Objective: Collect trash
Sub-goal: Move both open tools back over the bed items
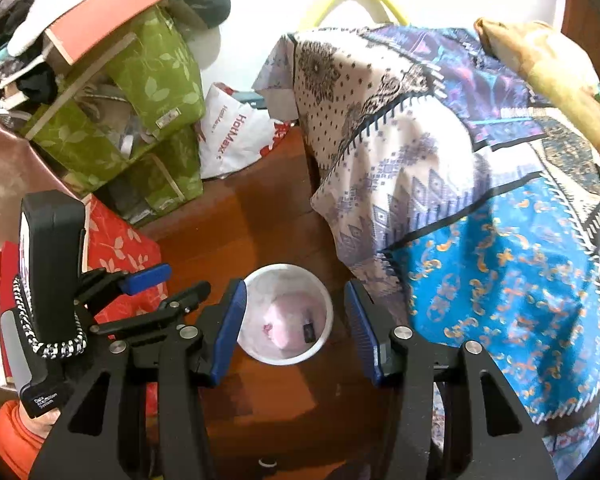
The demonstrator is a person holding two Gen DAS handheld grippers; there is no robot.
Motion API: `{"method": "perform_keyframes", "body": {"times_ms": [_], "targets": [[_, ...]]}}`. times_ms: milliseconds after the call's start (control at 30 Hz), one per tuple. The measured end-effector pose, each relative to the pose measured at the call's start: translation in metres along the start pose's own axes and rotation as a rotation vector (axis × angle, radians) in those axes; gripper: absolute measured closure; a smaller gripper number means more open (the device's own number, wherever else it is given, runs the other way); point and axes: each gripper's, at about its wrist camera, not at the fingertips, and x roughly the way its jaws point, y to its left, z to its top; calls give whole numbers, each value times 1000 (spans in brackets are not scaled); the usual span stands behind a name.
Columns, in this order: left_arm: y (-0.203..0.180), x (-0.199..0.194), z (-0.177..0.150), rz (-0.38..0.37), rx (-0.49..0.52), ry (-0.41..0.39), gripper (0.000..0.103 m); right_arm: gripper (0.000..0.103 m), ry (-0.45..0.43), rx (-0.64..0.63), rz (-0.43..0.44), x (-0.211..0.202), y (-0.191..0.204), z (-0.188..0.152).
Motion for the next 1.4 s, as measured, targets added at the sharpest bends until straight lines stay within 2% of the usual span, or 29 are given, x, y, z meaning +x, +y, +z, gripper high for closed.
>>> {"method": "perform_keyframes", "body": {"times_ms": [133, 400, 533, 600, 767, 1033, 1233, 1400], "targets": [[-8, -36, -4, 16, 36, -59, 58, 56, -46, 2, -12, -28, 1, -7], [-35, -111, -12, 0, 88, -183, 58, 56, -148, 32, -44, -89, -7, -26], [-61, -149, -17, -25, 130, -245, 55, 56, -210, 59, -80, -126, -15, -39], [-78, -167, -21, -63, 149, -264, 52, 56, -237, 76, -94, -142, -22, -47], [-122, -193, -34, -111, 221, -300, 50, 56, -306, 135, -135, -184, -43, -69], [-201, -206, -40, -239, 304, -306, 48, 56, -341, 238, -225, -226, -89, -106], [-264, -188, -34, -316, 361, -259, 48, 56, -331, 301, -319, -247, -138, -136], [-319, -165, -29, -352, 419, -215, 48, 56, -314, 373, -384, -258, -187, -161]]}}
